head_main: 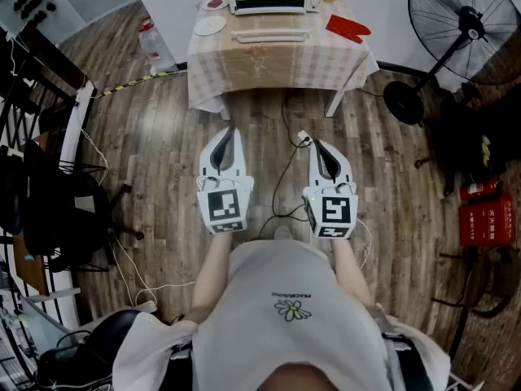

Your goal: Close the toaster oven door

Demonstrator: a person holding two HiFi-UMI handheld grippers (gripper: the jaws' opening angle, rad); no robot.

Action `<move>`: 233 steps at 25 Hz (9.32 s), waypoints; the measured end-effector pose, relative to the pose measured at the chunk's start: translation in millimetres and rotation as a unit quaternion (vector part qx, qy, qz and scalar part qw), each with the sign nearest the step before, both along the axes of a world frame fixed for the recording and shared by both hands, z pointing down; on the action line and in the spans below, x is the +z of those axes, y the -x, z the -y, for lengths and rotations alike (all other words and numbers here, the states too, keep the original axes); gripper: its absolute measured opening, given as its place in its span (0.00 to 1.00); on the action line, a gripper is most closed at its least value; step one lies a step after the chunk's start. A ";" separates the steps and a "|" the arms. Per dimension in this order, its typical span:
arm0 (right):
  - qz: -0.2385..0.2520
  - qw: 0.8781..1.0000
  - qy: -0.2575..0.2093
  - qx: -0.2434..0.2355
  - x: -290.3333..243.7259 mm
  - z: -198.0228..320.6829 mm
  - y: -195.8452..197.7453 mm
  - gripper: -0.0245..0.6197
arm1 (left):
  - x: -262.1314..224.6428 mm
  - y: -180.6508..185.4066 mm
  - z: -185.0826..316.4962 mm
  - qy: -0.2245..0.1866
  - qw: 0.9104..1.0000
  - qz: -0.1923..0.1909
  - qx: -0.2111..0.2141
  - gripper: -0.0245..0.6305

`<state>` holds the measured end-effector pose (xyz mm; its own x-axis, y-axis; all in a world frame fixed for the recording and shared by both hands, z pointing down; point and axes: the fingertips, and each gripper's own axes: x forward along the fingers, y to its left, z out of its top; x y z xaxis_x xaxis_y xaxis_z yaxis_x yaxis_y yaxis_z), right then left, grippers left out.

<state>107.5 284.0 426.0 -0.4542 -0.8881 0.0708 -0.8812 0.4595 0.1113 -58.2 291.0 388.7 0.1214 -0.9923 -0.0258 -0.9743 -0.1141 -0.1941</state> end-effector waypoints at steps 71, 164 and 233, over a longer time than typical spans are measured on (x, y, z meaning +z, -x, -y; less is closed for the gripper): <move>0.089 0.996 0.029 0.016 -56.8 420.8 92.8 0.05 | -37.9 96.2 430.4 -0.025 0.998 -0.049 0.038 0.06; 0.595 0.696 0.373 0.151 198.8 583.8 35.3 0.19 | -13.1 56.5 551.0 0.006 0.999 -0.026 0.020 0.06; 0.640 0.723 0.256 0.046 43.6 665.8 52.7 0.17 | -42.2 78.5 522.1 -0.031 0.999 -0.032 0.001 0.06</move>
